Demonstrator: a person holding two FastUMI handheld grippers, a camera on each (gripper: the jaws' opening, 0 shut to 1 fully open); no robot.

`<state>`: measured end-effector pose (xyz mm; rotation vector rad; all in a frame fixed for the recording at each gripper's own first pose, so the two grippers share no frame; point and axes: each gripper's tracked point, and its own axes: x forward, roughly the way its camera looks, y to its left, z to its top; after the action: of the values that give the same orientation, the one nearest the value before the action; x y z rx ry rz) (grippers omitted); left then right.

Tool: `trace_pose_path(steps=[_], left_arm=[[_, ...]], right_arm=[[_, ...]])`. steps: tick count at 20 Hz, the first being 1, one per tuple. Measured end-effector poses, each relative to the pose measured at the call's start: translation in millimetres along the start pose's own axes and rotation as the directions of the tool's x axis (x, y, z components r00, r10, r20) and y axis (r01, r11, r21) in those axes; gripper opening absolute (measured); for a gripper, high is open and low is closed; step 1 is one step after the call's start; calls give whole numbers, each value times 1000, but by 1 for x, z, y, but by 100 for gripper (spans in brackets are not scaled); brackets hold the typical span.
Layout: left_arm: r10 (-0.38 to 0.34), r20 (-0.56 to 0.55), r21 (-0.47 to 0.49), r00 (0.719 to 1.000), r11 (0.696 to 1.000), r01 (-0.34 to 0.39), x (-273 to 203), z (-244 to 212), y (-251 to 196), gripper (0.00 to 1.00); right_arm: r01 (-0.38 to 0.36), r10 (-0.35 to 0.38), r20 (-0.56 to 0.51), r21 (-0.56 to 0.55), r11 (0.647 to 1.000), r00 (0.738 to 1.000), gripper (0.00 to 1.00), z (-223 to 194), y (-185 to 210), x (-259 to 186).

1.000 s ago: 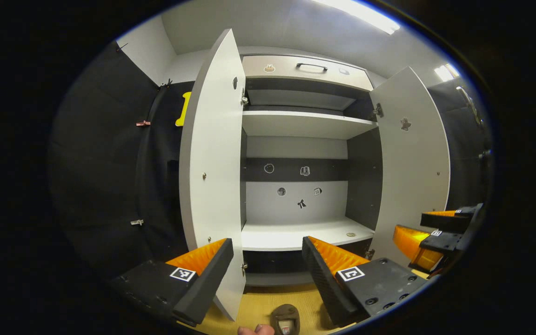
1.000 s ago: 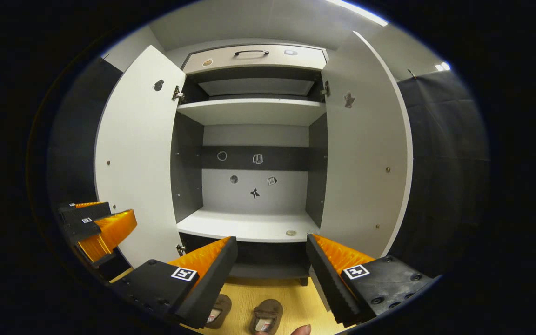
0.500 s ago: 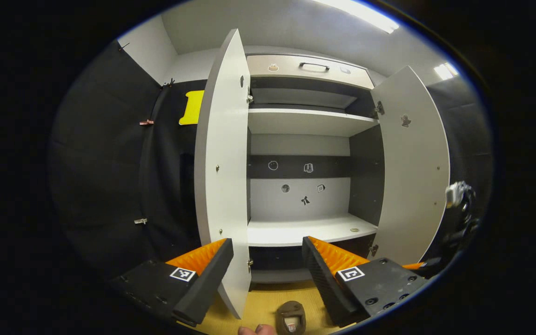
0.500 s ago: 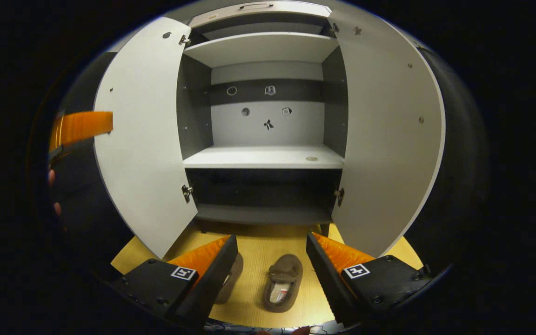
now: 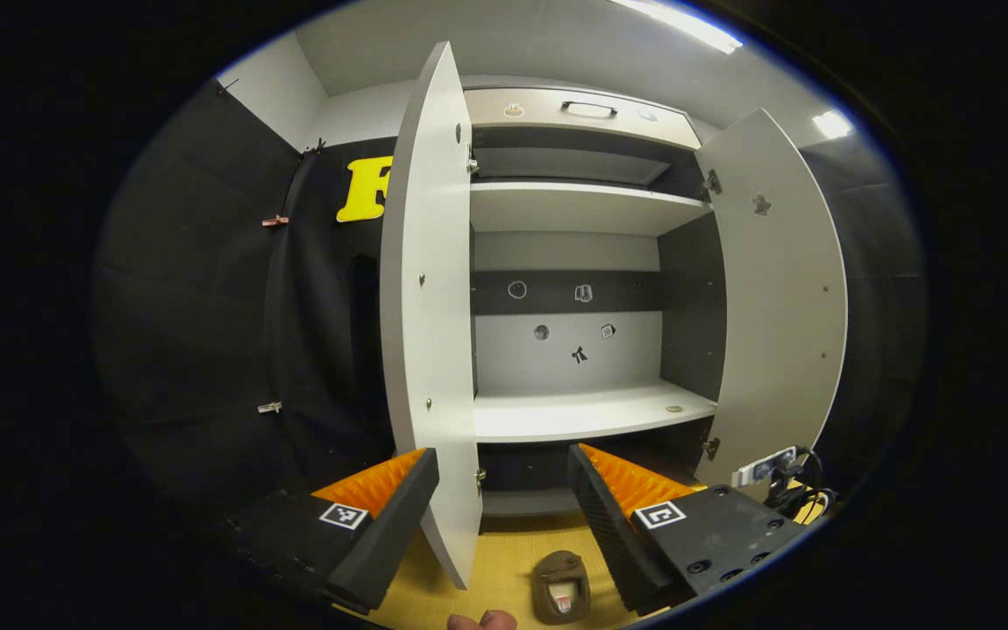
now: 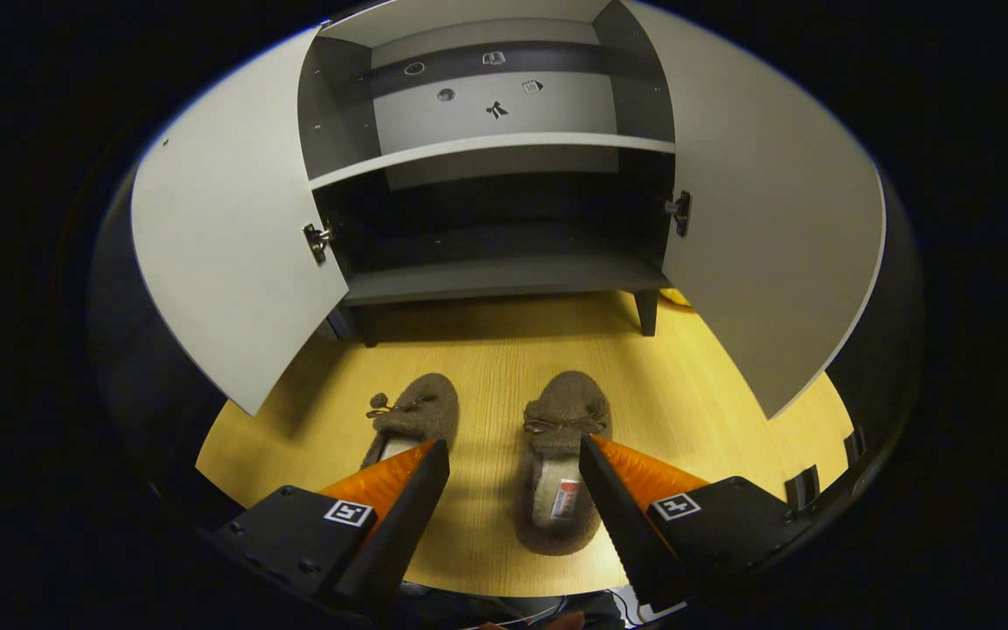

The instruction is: Grab one shoe with the right hand and put it into the shoe cabinet, grab the other shoe with the left hand and put it into the shoe cabinet; then close the right door with the right hand and the left door with the left hand.

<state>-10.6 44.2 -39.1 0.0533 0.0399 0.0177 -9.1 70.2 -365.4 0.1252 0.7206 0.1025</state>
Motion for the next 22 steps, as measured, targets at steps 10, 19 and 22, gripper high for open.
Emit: trace_pose_path(steps=[10, 19, 22], left_arm=[[8, -58, 17, 998, 1000, -7, 11, -27, 19, 95], [28, -86, 38, 996, 999, -25, 17, -40, 23, 93], [27, -91, 10, 995, 1000, -27, 16, -40, 20, 95]], right_arm=[[66, -60, -97, 56, 996, 993, 77, -45, -16, 94], [108, -105, -33, 117, 987, 994, 18, -30, -26, 113], [80, -80, -1, 134, 988, 997, 18, -13, -30, 96]])
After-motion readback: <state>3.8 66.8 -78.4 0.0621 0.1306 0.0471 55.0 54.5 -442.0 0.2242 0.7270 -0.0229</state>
